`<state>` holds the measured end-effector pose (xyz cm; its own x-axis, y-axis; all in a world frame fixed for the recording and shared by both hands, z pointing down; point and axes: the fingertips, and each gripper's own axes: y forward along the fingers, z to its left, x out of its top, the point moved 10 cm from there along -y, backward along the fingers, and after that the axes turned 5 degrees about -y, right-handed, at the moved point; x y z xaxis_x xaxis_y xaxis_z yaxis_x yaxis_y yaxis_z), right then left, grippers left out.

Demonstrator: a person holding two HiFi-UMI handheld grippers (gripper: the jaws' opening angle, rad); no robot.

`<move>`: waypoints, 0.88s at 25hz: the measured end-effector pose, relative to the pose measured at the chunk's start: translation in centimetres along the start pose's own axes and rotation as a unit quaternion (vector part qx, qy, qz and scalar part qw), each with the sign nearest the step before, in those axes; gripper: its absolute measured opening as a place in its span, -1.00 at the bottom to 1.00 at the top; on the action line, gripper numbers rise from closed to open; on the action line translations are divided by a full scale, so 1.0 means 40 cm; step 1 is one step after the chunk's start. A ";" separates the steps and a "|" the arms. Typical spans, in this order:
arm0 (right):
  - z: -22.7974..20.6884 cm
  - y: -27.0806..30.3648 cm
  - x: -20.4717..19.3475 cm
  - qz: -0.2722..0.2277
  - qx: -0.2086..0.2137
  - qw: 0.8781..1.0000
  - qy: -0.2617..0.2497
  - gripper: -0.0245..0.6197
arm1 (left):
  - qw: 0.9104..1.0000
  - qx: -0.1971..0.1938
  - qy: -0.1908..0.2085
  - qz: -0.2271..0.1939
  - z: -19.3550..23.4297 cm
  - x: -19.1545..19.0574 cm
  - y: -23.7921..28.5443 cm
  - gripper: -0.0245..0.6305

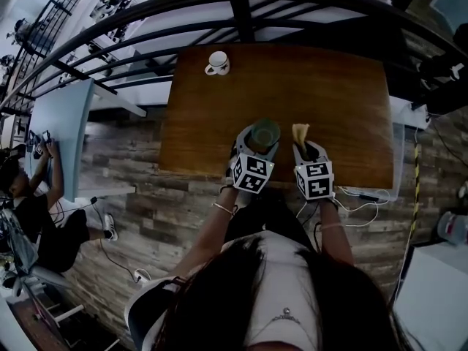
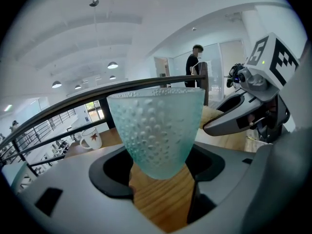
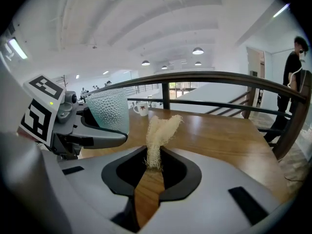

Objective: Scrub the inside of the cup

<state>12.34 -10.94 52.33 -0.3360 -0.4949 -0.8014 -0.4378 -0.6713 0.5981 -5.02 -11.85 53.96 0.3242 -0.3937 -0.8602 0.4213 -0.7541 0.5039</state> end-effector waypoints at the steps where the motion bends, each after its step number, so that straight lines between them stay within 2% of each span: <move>1: 0.002 -0.006 0.003 -0.002 0.000 1.000 -0.001 -0.65 | 1.000 0.000 0.004 -0.001 0.000 0.004 -0.004 0.11; 22: 0.019 -0.108 0.092 -0.068 0.025 0.997 0.009 -0.65 | 0.994 -0.015 0.110 -0.012 0.002 0.067 -0.023 0.11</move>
<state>12.36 -9.44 46.82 -0.2559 -0.4113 -0.8749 -0.5199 -0.7044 0.4832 -4.61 -12.24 51.17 0.4897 -0.2493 -0.8355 0.4552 -0.7441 0.4889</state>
